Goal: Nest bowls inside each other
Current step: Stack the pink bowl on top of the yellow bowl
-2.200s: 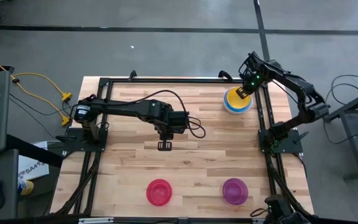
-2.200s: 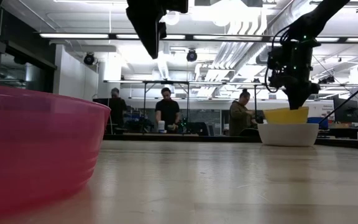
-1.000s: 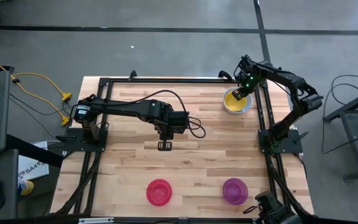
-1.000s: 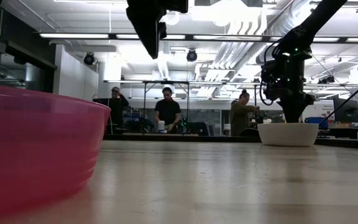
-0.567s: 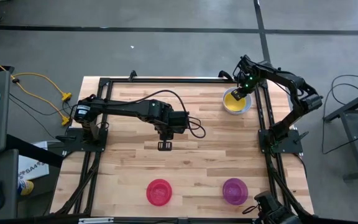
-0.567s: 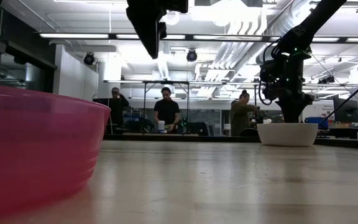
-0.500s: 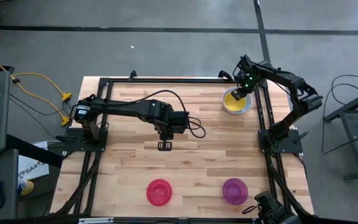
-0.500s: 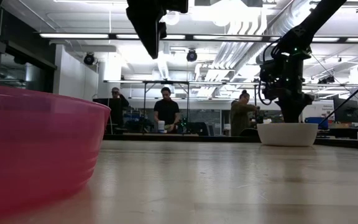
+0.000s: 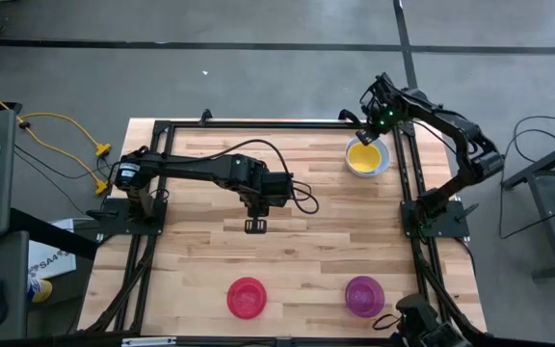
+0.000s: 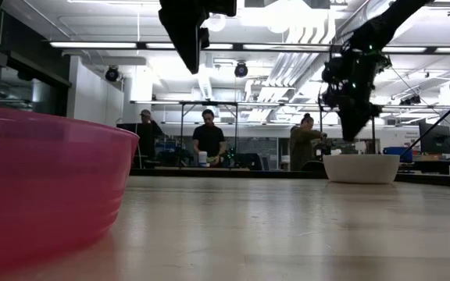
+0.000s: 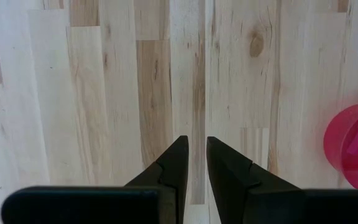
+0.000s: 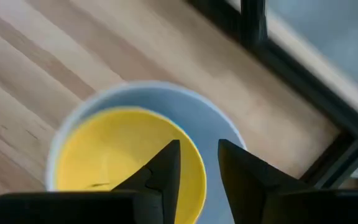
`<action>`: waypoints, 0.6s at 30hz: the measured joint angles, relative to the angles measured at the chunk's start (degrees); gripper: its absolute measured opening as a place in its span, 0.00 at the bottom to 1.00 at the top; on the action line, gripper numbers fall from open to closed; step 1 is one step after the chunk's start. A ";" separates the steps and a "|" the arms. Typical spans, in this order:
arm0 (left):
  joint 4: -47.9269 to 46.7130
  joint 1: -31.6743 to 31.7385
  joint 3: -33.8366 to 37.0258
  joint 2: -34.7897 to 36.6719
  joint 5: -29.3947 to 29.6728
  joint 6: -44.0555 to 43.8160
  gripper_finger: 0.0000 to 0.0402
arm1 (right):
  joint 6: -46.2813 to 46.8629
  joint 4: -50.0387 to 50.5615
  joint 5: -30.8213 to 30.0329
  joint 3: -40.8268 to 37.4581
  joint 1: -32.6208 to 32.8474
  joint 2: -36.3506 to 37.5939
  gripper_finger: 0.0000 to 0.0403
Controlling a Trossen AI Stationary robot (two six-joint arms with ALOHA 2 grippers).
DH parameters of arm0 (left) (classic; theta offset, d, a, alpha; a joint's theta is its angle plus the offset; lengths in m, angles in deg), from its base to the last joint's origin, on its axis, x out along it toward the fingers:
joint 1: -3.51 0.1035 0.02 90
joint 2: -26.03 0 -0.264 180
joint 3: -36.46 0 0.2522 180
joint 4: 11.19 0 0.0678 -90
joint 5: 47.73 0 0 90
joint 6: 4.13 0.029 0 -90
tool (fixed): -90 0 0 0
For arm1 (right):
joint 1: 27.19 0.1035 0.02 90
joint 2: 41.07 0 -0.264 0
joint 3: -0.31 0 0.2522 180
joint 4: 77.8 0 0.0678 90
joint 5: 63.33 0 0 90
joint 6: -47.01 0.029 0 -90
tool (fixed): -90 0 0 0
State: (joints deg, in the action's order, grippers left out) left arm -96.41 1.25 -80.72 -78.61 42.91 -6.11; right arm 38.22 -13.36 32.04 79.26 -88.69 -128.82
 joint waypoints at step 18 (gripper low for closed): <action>-1.50 0.00 0.00 0.00 0.00 -1.46 0.14 | 4.70 5.05 3.41 2.52 23.42 3.46 0.25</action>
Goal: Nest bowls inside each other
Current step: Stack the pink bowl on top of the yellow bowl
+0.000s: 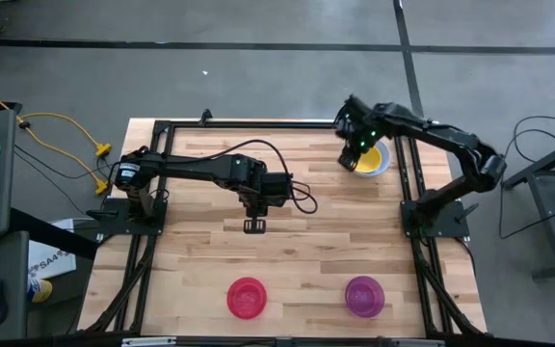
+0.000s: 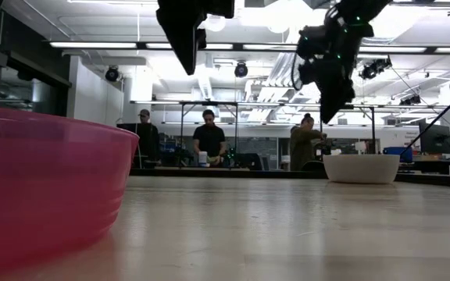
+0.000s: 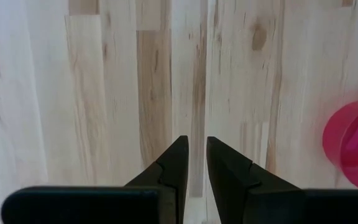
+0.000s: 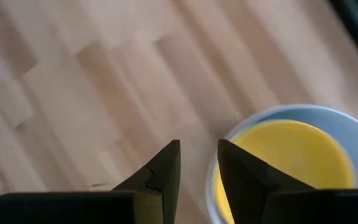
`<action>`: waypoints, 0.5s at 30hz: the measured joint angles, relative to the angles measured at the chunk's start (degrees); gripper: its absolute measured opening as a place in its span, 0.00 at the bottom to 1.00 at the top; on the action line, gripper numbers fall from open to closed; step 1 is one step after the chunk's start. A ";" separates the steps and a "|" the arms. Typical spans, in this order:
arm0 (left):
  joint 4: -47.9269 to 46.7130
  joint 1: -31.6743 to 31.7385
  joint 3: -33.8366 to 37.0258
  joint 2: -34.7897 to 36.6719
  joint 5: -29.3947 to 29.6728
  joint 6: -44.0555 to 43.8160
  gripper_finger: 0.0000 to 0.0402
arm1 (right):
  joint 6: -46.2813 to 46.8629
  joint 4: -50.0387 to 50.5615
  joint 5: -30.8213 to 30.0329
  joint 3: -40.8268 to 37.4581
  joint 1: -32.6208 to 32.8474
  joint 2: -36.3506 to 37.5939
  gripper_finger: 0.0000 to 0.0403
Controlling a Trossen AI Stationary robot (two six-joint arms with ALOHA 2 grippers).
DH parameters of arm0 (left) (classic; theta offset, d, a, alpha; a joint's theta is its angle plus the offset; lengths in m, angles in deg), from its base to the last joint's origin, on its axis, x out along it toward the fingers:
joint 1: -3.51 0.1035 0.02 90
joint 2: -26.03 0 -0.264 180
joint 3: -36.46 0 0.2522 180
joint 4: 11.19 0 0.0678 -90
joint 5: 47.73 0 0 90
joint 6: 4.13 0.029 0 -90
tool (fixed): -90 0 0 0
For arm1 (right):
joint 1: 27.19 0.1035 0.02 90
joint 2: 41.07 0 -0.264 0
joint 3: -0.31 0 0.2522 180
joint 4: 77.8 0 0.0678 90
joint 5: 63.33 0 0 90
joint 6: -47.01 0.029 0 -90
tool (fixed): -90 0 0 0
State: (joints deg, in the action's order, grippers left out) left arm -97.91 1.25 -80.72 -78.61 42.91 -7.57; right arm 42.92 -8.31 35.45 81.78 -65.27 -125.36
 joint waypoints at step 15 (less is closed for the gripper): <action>-4.82 -0.48 1.75 0.07 0.23 0.15 0.14 | 5.84 3.92 0.38 -5.08 13.82 4.67 0.25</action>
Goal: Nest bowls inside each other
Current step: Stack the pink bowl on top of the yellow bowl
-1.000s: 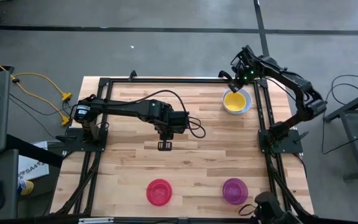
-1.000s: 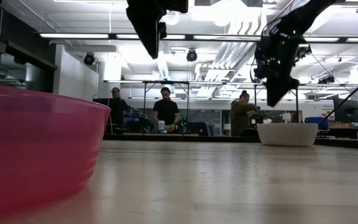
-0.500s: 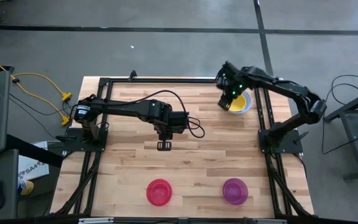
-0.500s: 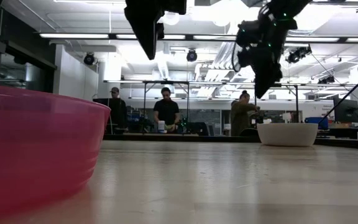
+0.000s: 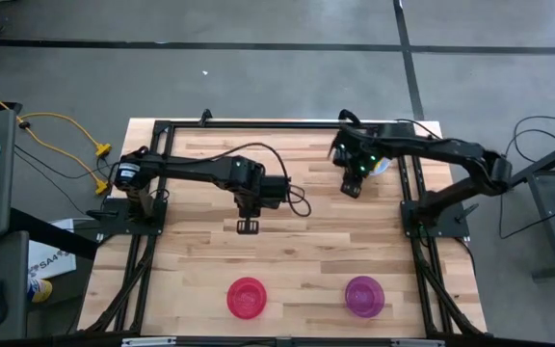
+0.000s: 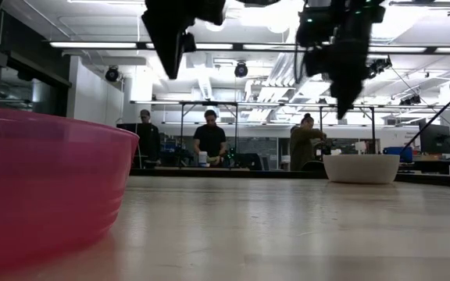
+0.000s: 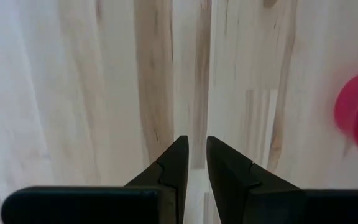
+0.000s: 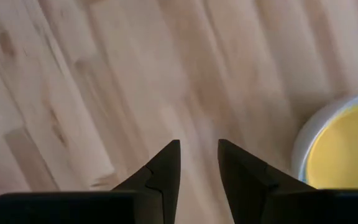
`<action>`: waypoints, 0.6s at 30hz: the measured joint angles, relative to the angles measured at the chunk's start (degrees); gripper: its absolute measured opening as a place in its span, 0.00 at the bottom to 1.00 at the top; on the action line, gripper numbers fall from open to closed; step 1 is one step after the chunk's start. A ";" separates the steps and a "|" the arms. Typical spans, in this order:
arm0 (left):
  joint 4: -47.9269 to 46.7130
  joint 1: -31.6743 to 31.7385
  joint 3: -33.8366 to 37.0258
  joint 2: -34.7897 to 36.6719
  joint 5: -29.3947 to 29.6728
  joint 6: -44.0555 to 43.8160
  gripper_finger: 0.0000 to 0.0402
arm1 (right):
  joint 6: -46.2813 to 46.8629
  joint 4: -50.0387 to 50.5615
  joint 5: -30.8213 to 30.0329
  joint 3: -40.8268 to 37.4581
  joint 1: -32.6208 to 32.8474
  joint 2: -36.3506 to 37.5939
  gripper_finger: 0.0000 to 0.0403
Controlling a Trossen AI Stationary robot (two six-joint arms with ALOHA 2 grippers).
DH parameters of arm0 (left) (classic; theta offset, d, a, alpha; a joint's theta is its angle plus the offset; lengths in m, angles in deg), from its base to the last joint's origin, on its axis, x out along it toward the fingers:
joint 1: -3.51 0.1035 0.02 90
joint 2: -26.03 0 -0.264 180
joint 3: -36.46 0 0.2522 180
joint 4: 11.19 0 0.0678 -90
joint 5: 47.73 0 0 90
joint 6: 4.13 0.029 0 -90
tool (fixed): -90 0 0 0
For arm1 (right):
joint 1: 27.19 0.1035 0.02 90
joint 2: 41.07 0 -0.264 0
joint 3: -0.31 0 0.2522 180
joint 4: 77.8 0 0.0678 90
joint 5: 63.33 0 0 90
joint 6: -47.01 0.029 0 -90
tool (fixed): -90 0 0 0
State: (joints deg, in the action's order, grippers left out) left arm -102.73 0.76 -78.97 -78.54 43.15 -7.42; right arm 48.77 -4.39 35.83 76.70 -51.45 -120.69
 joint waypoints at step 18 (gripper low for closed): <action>24.53 -11.45 12.94 9.85 0.06 -0.41 0.14 | 25.34 -3.38 -4.40 -17.62 16.72 27.86 0.25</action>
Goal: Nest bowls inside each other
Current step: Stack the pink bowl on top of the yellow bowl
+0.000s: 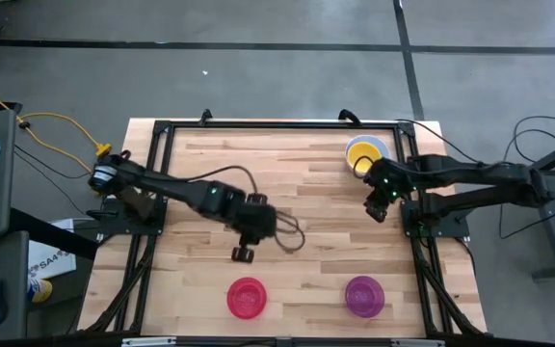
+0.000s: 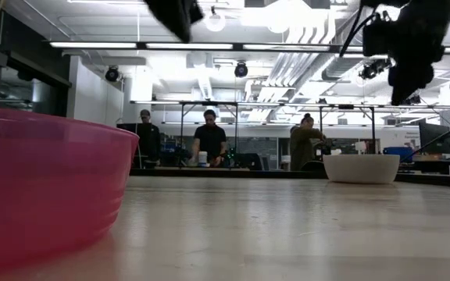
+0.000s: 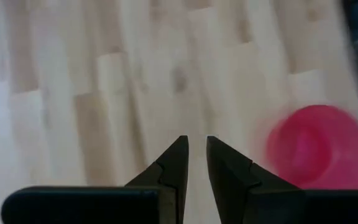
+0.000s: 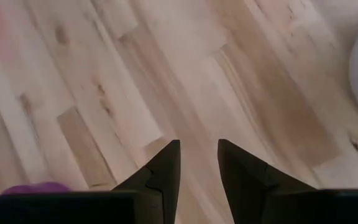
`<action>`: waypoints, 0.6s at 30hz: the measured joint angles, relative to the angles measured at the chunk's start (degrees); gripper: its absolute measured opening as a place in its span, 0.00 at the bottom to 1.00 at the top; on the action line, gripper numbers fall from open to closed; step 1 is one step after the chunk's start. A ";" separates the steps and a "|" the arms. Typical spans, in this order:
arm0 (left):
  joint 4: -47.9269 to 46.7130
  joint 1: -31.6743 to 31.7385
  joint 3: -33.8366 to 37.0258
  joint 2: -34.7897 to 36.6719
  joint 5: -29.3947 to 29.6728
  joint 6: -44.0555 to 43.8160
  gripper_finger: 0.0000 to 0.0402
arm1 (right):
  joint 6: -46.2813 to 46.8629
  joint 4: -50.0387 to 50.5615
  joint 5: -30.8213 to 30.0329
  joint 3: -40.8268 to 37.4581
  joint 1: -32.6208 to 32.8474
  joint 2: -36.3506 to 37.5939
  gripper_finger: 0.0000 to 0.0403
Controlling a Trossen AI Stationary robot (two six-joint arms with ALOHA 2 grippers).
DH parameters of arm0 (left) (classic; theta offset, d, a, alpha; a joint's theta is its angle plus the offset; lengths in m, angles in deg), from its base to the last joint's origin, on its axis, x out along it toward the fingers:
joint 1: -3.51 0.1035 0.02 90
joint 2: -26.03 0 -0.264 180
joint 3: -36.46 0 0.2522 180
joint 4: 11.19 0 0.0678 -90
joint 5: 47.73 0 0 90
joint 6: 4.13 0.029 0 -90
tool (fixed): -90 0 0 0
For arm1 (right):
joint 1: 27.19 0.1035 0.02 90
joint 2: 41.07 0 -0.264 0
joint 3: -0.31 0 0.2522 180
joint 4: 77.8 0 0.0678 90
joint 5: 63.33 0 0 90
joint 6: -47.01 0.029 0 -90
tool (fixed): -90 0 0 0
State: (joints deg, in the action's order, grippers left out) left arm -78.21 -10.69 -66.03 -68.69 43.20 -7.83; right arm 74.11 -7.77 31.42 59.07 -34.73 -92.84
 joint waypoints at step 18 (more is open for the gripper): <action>14.59 -12.24 15.65 0.99 4.38 -11.39 0.14 | 9.75 -8.54 -6.75 -1.08 15.75 -2.56 0.25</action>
State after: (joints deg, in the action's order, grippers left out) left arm -63.62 -22.93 -50.38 -67.70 47.59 -19.22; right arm 83.86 -16.32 24.68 58.00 -18.99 -95.40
